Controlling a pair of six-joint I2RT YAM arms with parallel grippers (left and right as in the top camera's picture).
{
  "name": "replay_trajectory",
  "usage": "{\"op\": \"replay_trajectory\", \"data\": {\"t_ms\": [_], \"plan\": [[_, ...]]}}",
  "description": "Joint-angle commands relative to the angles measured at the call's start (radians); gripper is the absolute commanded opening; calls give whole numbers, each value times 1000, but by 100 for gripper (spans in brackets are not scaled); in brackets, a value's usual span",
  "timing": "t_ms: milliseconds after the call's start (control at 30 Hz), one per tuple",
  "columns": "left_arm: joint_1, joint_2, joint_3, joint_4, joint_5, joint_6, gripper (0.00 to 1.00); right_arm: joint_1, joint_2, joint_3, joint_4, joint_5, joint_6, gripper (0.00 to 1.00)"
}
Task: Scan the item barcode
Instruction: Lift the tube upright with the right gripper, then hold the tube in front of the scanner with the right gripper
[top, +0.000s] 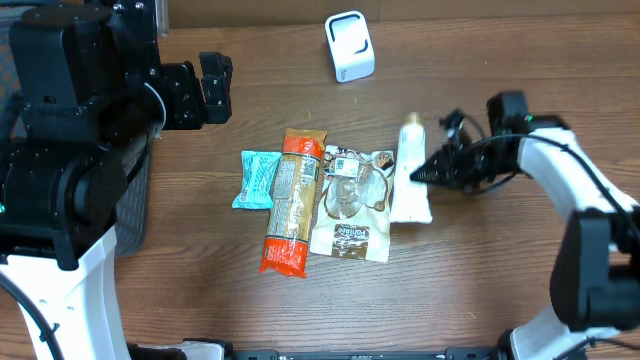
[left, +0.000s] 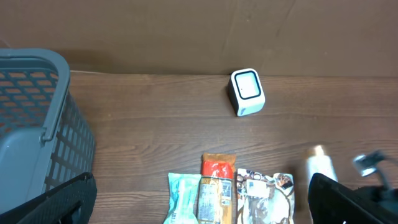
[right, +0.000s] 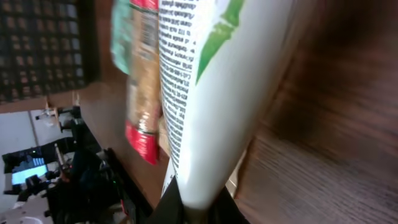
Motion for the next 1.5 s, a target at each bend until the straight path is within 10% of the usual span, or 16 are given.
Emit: {"op": "replay_trajectory", "data": {"t_ms": [0, 367, 767, 1233, 1467], "plan": [[-2, 4, -2, 3, -11, 22, 100, 1, -138, 140, -83, -79, -111, 4], [-2, 4, -2, 3, -11, 22, 100, 110, -263, 208, -162, -261, -259, 4], [-2, 4, -2, 3, -10, 22, 100, 111, -345, 259, -149, -172, -109, 4], [-2, 4, -2, 3, -11, 22, 100, 427, -220, 407, 123, 1141, 116, 4], [-2, 4, -2, 3, -11, 22, 100, 450, -1, 407, 470, 1347, -217, 4]]}}
